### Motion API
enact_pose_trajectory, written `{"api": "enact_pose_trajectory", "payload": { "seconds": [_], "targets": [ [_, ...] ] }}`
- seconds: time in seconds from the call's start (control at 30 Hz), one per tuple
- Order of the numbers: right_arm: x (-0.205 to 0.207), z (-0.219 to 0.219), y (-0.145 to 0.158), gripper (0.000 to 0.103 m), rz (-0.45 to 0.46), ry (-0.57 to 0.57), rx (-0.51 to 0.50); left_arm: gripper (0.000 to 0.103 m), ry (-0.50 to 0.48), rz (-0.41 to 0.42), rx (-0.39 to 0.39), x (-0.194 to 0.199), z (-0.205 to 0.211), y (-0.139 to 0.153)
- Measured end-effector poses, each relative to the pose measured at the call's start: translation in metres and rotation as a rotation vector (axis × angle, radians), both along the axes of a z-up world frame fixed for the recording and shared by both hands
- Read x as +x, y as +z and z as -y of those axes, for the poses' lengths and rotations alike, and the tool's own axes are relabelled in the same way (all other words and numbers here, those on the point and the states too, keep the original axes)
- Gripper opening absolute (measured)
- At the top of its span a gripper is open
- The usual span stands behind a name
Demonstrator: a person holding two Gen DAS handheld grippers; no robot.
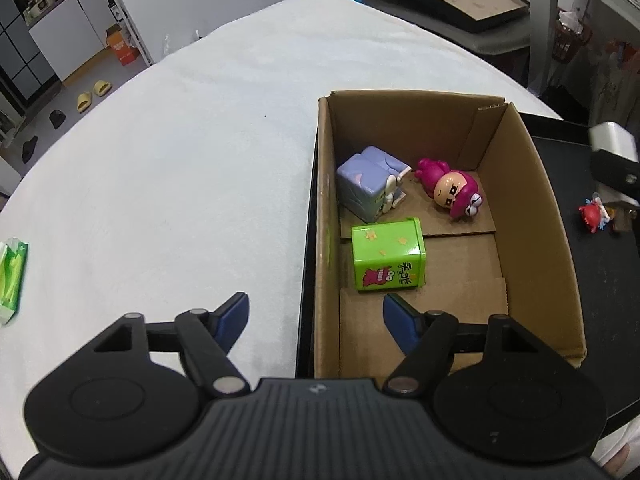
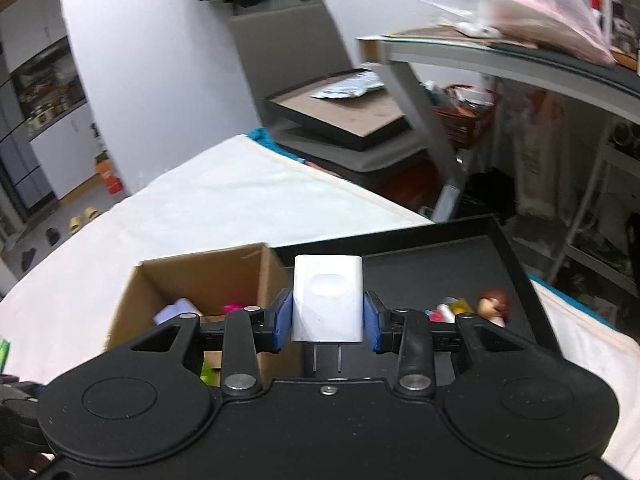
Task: Organize rigid objects
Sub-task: 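Carry the white charger into the box and open the right gripper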
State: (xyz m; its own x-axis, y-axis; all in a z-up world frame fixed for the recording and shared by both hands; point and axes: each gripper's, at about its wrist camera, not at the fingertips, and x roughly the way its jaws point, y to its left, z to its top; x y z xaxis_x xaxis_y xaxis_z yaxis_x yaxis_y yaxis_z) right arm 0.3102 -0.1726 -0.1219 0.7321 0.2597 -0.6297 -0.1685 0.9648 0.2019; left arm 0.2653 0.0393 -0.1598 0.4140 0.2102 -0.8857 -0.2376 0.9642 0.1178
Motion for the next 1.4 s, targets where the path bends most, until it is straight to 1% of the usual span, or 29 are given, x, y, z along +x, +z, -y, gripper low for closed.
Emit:
{"api": "enact_pose_trajectory", "payload": {
  "seconds": [0.07,0.13,0.2,0.23,0.3,0.33,0.4,0.43,0.5,0.57,0.87,1.07,1.13,1.2,1.3,1.4],
  "targets": [
    [-0.002,-0.007,0.002,0.036,0.001,0.030,0.018,0.071,-0.001,0.018,-0.022,-0.002,-0.003,0.001],
    [-0.002,-0.014,0.003,0.036,0.003,0.050,0.033,0.067,-0.008,0.034,-0.023,-0.003,-0.004,0.001],
    [-0.003,-0.021,0.002,0.036,0.013,0.064,0.020,0.056,-0.011,0.041,-0.041,-0.003,-0.006,0.001],
    [-0.004,-0.024,0.002,0.036,0.018,0.074,0.011,0.053,-0.011,0.043,-0.055,-0.003,-0.007,0.000],
    [-0.004,-0.032,0.003,0.036,0.027,0.094,0.003,0.039,-0.012,0.045,-0.077,-0.003,-0.010,-0.002],
    [-0.005,-0.035,0.003,0.036,0.031,0.104,-0.001,0.037,-0.014,0.046,-0.083,-0.004,-0.011,-0.002],
    [-0.005,-0.042,0.002,0.036,0.032,0.124,-0.010,0.028,-0.019,0.053,-0.095,-0.005,-0.014,-0.003],
    [-0.005,-0.045,0.001,0.036,0.030,0.134,-0.015,0.025,-0.020,0.054,-0.101,-0.006,-0.015,-0.004],
    [-0.007,-0.052,-0.001,0.036,0.024,0.154,-0.025,0.012,-0.022,0.051,-0.112,-0.006,-0.018,-0.005],
    [-0.006,-0.058,-0.003,0.036,0.016,0.169,-0.029,0.007,-0.026,0.041,-0.126,-0.006,-0.019,-0.007],
    [-0.003,-0.085,-0.022,0.037,-0.051,0.226,-0.054,0.008,-0.038,0.042,-0.169,-0.006,-0.026,-0.007],
    [-0.001,-0.096,-0.029,0.037,-0.058,0.251,-0.059,0.008,-0.045,0.041,-0.186,-0.005,-0.030,-0.009],
    [0.001,-0.099,-0.033,0.043,-0.067,0.253,-0.051,0.009,-0.048,0.038,-0.200,-0.004,-0.031,-0.009],
    [0.002,-0.101,-0.036,0.046,-0.072,0.261,-0.059,0.009,-0.051,0.038,-0.190,-0.004,-0.031,-0.009],
    [0.001,-0.102,-0.037,0.046,-0.076,0.258,-0.069,0.009,-0.042,0.034,-0.201,-0.004,-0.033,-0.010],
    [-0.001,-0.099,-0.034,0.047,-0.078,0.255,-0.056,0.009,-0.043,0.029,-0.201,-0.004,-0.033,-0.010]
  ]
}}
